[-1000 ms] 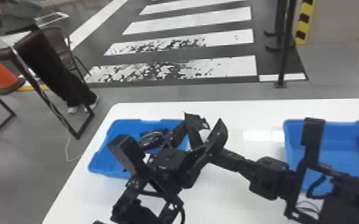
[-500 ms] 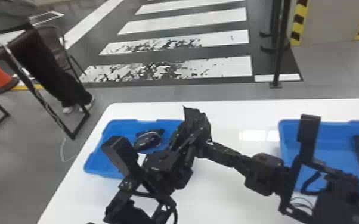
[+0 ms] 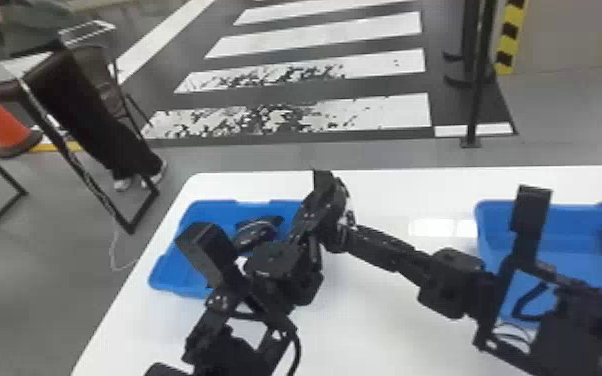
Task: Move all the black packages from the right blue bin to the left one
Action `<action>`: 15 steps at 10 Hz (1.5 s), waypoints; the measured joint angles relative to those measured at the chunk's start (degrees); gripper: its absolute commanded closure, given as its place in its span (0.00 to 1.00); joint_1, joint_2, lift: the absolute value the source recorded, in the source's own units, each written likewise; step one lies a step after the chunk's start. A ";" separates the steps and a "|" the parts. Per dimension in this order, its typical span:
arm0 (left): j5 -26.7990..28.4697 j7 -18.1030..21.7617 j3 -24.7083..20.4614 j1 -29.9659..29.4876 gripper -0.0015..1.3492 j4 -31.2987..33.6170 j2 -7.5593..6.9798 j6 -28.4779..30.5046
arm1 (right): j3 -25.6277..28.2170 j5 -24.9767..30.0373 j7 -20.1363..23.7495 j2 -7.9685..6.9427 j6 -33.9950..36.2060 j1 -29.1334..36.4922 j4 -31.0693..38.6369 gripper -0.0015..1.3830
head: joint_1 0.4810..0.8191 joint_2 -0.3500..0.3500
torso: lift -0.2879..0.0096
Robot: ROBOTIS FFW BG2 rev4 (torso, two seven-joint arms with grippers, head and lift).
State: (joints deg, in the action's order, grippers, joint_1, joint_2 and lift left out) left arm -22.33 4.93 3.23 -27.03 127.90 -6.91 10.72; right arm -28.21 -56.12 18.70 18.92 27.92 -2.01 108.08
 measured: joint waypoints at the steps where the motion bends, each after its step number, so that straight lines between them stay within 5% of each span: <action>1: 2.96 -0.73 -1.20 2.79 0.90 -5.03 0.08 -1.88 | 0.31 0.20 0.41 -0.05 -1.20 0.23 -0.47 0.06 | 0.63 0.95 | 0.52; 5: 22.06 -5.29 -12.34 12.49 0.89 -23.12 1.01 -7.86 | 5.23 1.39 0.91 -0.29 -1.76 2.92 -0.05 0.08 | 0.63 1.00 | 0.52; 6: 23.44 -5.70 -14.28 12.89 0.66 -23.96 1.09 -8.25 | 7.05 2.19 0.96 -0.35 -1.41 3.74 0.29 0.08 | 0.63 1.00 | 0.52; 7: 20.73 -5.74 -15.09 12.28 0.26 -24.14 1.21 -9.08 | 9.65 4.25 0.97 -0.64 -0.51 4.61 0.99 0.08 | 0.63 1.00 | 0.52; 8: 17.04 -5.72 -14.85 11.19 0.05 -24.13 1.39 -11.97 | 13.50 8.60 0.67 -1.27 2.18 5.48 2.62 0.08 | 0.63 1.00 | 0.52; 10: 11.59 -5.59 -12.11 8.13 0.11 -20.85 1.55 -17.66 | 22.33 22.44 -2.79 -2.69 11.87 7.01 8.97 0.08 | 0.63 0.94 | 0.52; 11: 10.42 -5.35 -10.62 5.76 0.12 -17.07 1.55 -18.03 | 25.81 28.05 -4.60 -3.22 16.73 7.15 10.26 0.08 | 0.63 0.84 | 0.52; 15: 8.24 -4.95 -6.46 -2.97 0.11 -5.73 1.68 -17.39 | 33.20 39.51 -13.62 -4.06 37.09 3.41 7.95 0.08 | 0.63 0.50 | 0.52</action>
State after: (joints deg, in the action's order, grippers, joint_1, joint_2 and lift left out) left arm -14.09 -0.02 -3.23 -30.00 122.16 -5.23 -6.67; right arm 4.98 -16.61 5.07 14.86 65.01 1.40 116.03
